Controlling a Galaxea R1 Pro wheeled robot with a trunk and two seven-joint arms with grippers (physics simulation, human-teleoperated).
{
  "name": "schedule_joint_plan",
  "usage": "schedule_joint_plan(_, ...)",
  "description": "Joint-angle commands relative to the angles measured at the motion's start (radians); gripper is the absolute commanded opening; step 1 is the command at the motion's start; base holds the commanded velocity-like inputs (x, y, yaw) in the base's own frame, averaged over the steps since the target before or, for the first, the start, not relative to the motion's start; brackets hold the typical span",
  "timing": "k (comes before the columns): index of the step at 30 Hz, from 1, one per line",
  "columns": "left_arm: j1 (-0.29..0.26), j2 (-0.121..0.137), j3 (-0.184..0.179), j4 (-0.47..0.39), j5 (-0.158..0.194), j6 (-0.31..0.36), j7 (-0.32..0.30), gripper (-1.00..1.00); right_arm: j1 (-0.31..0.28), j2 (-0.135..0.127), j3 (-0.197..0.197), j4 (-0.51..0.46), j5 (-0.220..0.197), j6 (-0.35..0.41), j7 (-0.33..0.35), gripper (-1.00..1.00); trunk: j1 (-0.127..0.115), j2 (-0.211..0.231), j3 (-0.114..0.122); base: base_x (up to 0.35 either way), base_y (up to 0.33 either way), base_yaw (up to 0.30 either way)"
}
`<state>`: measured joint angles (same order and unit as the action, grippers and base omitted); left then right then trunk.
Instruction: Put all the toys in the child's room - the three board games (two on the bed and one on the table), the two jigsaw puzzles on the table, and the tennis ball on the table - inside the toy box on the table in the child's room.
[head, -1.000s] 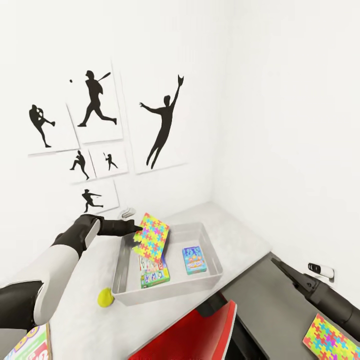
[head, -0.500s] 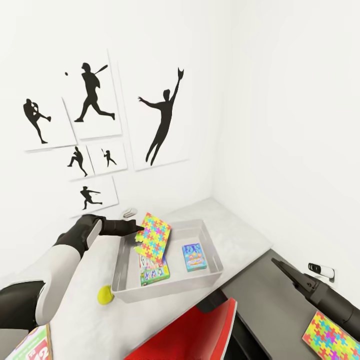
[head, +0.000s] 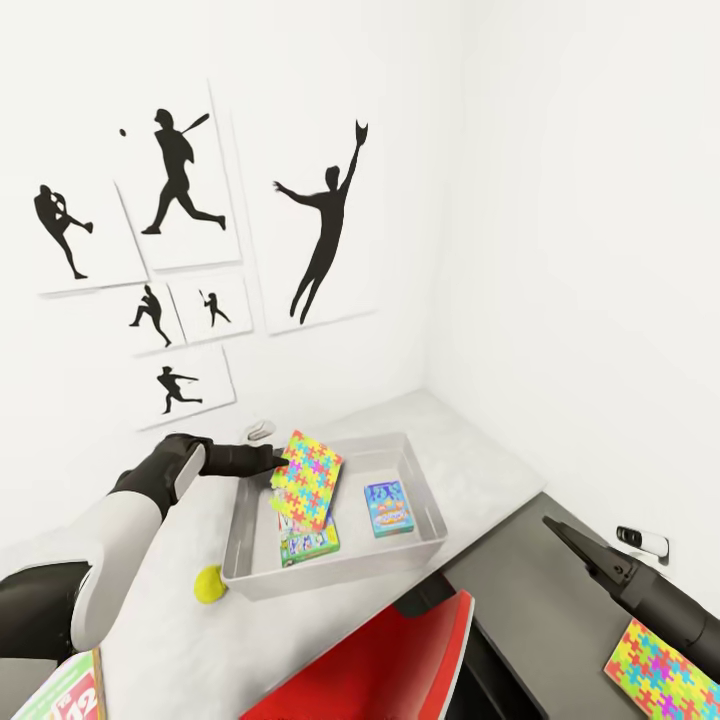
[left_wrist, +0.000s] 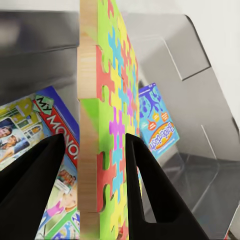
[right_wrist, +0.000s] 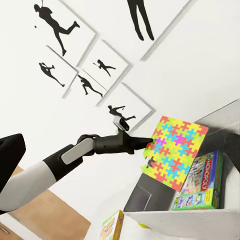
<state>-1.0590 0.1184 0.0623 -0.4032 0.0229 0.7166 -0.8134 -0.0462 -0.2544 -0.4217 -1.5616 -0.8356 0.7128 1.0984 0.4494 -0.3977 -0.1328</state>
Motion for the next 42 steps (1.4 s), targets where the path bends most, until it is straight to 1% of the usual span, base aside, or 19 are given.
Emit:
schedule_joint_plan(1,-0.001,0.0,0.004,0.003,0.003,0.007,-0.001,-1.0,0.0,0.0,0.0,0.0,-0.005,0.007,0.0,1.0,0.001,-0.002,-0.004,0.0,0.0,0.0)
schedule_joint_plan(15,-0.001,-0.013,0.005,0.009,0.002,-0.005,0.0,-1.0,0.0,0.0,0.0,0.0,-0.005,0.007,0.0,1.0,0.001,-0.002,-0.027,0.0,0.0,0.0)
schedule_joint_plan(28,-0.001,-0.014,0.005,0.009,0.002,-0.009,0.0,-1.0,0.0,0.0,0.0,0.0,-0.005,0.007,0.0,1.0,0.001,-0.002,-0.048,0.0,0.0,0.0)
schedule_joint_plan(42,-0.001,-0.013,0.005,0.009,0.002,-0.01,0.0,-1.0,0.0,0.003,0.001,0.0,-0.003,0.005,0.001,1.0,0.001,-0.002,-0.051,0.0,0.0,0.0)
